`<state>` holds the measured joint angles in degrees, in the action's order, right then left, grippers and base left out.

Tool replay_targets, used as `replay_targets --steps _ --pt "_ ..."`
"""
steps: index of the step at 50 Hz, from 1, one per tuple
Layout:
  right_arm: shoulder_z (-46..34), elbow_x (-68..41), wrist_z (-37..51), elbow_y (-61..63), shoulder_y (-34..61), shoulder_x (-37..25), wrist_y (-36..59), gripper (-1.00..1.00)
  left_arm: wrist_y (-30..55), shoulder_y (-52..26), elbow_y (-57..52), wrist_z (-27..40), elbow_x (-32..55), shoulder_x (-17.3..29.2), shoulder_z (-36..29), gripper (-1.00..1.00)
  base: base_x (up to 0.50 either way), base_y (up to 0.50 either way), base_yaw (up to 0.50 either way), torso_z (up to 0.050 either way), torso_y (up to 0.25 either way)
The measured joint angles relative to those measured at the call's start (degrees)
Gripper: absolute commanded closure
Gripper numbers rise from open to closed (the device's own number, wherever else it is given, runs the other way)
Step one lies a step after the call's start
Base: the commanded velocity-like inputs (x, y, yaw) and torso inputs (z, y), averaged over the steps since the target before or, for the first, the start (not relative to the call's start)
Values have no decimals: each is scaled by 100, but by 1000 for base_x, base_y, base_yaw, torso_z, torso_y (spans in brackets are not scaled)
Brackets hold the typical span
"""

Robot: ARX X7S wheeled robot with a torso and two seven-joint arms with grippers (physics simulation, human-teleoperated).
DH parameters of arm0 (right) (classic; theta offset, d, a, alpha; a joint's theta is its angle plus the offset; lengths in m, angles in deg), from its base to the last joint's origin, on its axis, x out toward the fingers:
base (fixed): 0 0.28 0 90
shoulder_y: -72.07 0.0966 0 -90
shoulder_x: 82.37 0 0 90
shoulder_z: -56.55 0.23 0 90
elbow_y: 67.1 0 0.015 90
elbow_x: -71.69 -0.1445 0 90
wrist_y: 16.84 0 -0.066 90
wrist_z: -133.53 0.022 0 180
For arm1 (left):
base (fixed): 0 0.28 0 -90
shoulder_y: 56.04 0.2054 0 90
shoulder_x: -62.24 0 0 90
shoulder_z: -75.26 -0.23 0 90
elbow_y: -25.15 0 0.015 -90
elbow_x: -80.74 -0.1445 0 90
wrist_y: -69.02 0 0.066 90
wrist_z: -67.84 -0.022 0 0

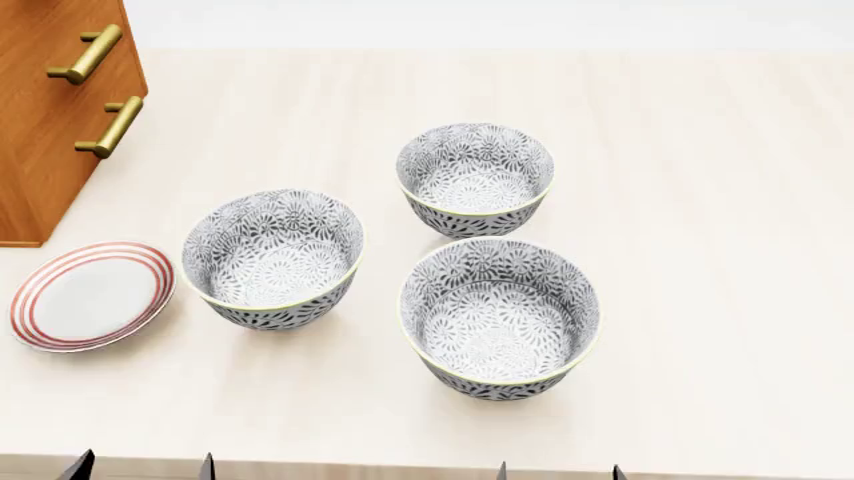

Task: Stack the bowl at the front on the bowl in the middle.

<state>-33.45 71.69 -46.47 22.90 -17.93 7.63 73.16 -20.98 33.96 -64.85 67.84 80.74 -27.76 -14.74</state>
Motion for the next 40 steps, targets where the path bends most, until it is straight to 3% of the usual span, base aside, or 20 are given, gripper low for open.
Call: replay_targets --steps 20,26,34,40 --pt "-401 -381 518 288 48 -340 512 -100 244 -29 -196 395 325 340 -386 -100 0 0 0 0 0" --pt "-363 -624 651 1206 475 -497 1865 -100 1554 -539 -943 482 580 447 -399 -100 0 0 0 0 0" --pt "-168 -1090 669 2312 1869 -797 4002 -100 3520 -1840 -2050 662 1021 475 -290 -100 0 0 0 0 0" --pt "-95 -1282 701 2700 2798 -976 5071 -100 4386 -2691 -2436 807 1203 475 -251 -100 0 0 0 0 0"
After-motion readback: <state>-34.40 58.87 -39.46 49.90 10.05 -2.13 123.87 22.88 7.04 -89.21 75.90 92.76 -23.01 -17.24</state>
